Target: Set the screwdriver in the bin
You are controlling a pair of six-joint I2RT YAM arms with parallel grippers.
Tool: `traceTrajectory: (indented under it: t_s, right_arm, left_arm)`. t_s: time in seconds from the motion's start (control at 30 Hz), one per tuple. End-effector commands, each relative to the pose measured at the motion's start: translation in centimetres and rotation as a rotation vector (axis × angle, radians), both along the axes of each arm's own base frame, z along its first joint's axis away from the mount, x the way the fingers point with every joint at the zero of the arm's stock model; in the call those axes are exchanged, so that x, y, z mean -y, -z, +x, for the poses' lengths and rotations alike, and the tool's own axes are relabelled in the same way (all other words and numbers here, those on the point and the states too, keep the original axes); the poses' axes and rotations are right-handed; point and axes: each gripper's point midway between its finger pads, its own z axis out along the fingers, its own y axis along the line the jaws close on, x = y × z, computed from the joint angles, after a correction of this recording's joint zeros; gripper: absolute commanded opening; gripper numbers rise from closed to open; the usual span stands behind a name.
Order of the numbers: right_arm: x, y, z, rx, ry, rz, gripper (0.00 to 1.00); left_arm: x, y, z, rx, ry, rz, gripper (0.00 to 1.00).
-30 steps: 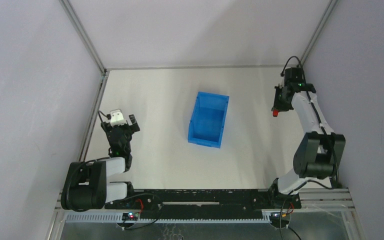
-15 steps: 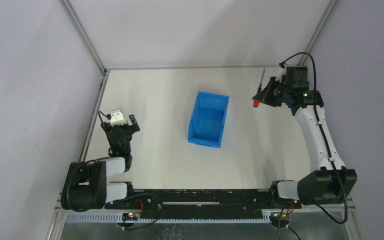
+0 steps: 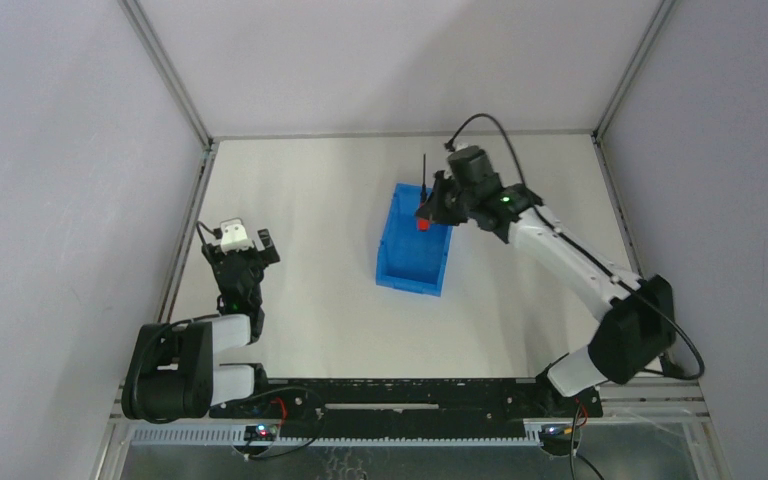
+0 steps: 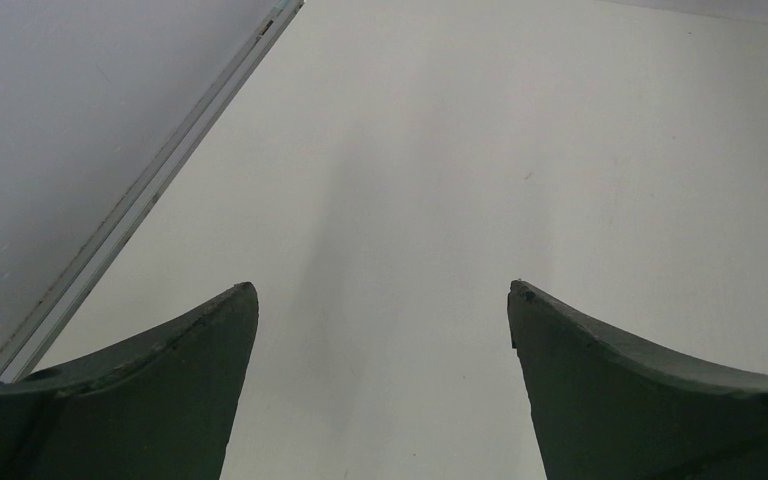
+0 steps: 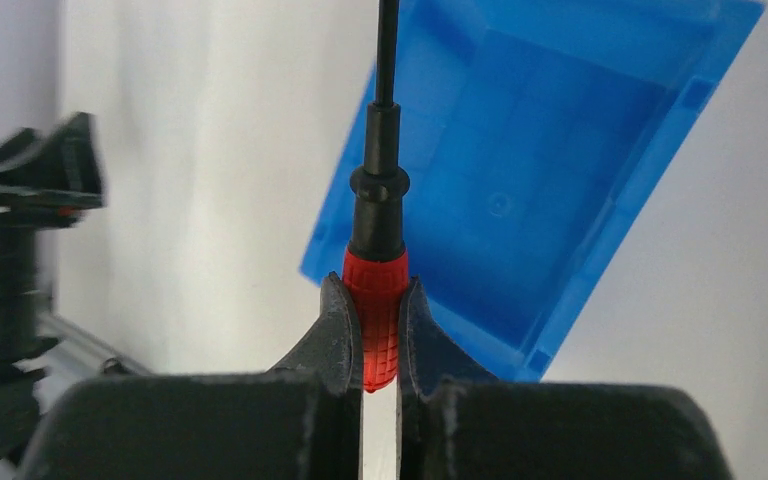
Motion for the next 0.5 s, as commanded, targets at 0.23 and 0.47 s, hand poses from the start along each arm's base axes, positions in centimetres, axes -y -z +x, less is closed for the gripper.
traceTrajectory:
  t_s: [0.23, 0.47]
  right_arm:
    - [-1.4, 11.8, 2.0, -0.057, 0.077, -0.363, 0.1]
    - [-1.7, 15.6, 1.8, -0.108, 0.064, -0.44, 0.24]
  left_arm:
    - [0.0, -3.1, 1.1, 0.101, 0.01, 0.012, 1.0]
    - [0.0, -3.0, 1.1, 0.1, 0.011, 0.012, 1.0]
